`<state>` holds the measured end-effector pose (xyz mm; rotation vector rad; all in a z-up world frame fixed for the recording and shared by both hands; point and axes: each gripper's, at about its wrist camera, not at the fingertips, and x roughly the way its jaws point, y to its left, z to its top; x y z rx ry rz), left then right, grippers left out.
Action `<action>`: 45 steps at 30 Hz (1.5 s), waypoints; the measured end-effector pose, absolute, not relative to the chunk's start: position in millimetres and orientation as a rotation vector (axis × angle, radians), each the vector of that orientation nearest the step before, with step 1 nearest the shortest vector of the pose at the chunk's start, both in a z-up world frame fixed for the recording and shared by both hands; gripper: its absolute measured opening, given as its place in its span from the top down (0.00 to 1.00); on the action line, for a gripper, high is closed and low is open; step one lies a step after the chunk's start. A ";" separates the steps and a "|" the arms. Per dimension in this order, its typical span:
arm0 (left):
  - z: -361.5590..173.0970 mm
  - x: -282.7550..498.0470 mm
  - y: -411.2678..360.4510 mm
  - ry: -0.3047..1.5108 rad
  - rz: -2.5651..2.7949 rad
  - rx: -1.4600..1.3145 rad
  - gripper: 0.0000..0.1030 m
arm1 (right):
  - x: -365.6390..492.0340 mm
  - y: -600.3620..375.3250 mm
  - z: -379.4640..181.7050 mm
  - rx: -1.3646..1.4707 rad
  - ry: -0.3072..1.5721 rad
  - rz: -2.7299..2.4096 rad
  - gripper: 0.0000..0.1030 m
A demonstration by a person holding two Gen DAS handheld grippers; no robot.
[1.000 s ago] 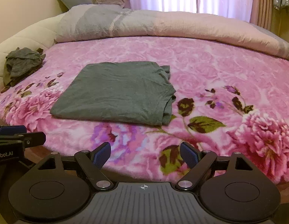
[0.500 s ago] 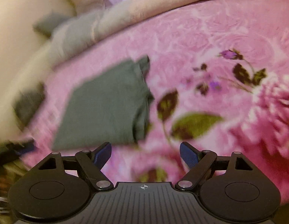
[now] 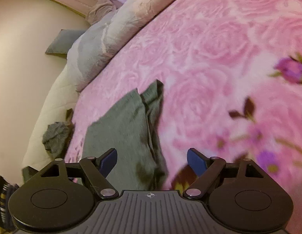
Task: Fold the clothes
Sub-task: 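Grasp the folded t-shirt edge with both grippers, then lift the folded t-shirt with both grippers and carry it to the clothes stack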
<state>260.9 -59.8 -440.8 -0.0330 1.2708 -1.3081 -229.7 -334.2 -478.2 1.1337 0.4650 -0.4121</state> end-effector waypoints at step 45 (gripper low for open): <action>-391.0 263.7 -163.7 1.350 -1.555 -0.133 0.97 | -182.0 -372.8 -451.7 1.149 0.378 -0.148 0.91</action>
